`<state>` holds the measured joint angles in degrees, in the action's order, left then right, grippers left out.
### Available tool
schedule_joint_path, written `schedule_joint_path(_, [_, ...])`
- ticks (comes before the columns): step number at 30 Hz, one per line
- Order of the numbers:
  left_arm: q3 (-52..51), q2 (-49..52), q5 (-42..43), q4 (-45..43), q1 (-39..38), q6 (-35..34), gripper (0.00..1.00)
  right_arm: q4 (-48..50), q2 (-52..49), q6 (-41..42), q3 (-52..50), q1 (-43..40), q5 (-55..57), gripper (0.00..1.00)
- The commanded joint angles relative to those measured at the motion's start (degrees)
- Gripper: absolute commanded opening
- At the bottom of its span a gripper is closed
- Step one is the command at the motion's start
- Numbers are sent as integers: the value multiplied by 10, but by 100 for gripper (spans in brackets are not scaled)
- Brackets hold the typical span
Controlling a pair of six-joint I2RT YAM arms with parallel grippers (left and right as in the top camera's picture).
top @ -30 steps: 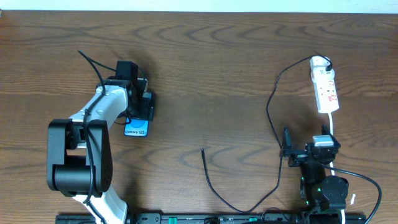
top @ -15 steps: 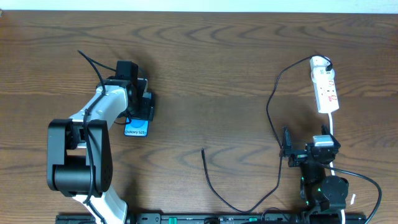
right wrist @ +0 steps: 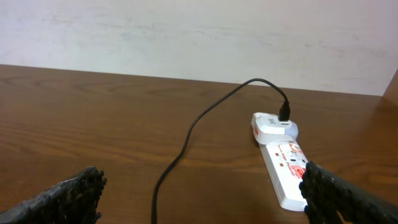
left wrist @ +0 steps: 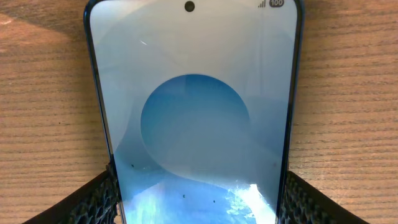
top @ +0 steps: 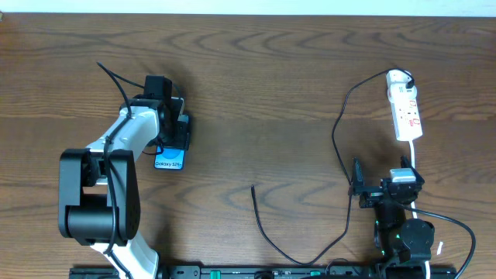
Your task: Plug charger to phone and switch on socket
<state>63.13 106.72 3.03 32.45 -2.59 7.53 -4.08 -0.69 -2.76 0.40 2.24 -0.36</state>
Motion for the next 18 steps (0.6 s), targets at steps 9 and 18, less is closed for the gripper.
schedule_joint_path(9, [-15,8,-7,0,1,-1,25,-3,3,-7,-1,5,4,99])
schedule_joint_path(18, [-15,8,-7,0,1,-1,8,-3,3,-7,-1,5,4,99])
